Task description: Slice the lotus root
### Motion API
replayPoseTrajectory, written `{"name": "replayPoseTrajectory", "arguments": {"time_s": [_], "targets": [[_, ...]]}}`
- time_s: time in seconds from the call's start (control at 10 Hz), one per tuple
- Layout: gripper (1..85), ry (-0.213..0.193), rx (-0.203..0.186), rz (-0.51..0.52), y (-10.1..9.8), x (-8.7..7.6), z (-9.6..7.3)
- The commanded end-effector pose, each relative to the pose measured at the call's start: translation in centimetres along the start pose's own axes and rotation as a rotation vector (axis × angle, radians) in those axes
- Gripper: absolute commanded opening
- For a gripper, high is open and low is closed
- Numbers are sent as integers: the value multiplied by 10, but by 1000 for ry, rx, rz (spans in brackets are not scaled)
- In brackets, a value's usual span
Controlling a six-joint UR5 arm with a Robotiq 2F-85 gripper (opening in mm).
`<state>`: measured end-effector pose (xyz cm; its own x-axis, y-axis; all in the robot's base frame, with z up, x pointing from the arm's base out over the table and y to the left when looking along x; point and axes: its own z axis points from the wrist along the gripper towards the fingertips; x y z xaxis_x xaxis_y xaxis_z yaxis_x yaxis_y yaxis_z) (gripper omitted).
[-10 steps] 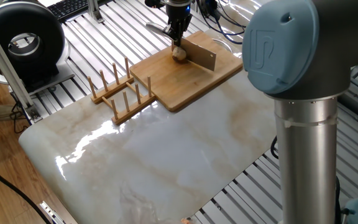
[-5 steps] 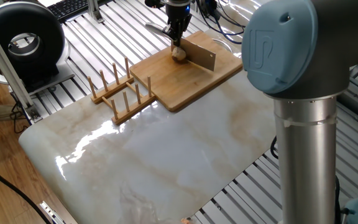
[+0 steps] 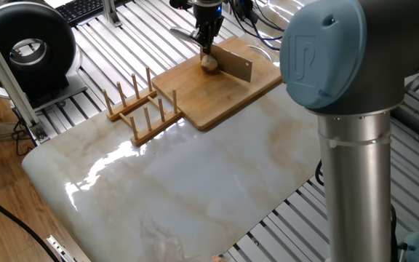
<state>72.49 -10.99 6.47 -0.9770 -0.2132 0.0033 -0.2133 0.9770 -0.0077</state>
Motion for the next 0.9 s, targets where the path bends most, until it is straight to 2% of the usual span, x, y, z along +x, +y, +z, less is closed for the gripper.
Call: {"name": "replayPoseTrajectory", "arguments": {"time_s": [0.0, 0.3, 0.7, 0.8], "targets": [[13, -7, -30, -4, 5, -2, 5], [13, -1, -28, -22, 4, 0, 11], [13, 40, -28, -27, 4, 5, -10], [13, 43, -35, -27, 5, 6, -10]]}}
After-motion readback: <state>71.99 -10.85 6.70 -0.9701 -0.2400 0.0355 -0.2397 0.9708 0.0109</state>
